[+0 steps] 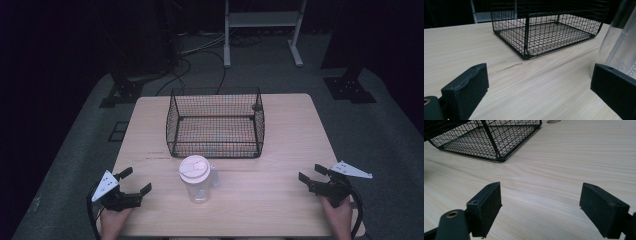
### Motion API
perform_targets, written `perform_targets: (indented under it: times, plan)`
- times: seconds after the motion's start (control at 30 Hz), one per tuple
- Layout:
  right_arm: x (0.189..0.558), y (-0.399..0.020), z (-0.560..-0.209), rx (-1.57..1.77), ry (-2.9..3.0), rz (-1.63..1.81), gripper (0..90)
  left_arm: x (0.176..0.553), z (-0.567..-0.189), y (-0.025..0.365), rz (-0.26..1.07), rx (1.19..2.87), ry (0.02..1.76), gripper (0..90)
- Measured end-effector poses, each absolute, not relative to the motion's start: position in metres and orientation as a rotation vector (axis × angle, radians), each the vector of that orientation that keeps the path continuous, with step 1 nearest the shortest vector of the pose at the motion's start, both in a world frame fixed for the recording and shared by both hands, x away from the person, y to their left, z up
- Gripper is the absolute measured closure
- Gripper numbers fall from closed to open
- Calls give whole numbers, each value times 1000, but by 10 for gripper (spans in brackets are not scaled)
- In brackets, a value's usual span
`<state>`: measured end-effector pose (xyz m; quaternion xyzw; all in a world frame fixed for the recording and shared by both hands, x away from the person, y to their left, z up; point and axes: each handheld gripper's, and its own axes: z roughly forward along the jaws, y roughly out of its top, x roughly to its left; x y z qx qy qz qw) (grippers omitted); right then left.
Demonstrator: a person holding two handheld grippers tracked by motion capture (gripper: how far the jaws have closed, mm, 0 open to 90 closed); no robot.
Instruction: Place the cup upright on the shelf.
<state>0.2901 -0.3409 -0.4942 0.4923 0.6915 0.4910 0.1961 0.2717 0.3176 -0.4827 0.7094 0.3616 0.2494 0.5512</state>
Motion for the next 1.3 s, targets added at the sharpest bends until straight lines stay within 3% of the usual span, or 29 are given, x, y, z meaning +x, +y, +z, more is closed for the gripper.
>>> perform_targets:
  times: [0.4,0.93,1.3]
  plan:
    - [291,-341,-494,1375,1939,1378,165,273,-484,312,528,1683,829,6]
    - [290,-340,-494,1374,1944,1365,165,262,-467,288,508,1710,670,6]
    - [290,-340,-494,1377,1943,1371,165,261,-441,270,418,1796,525,6]
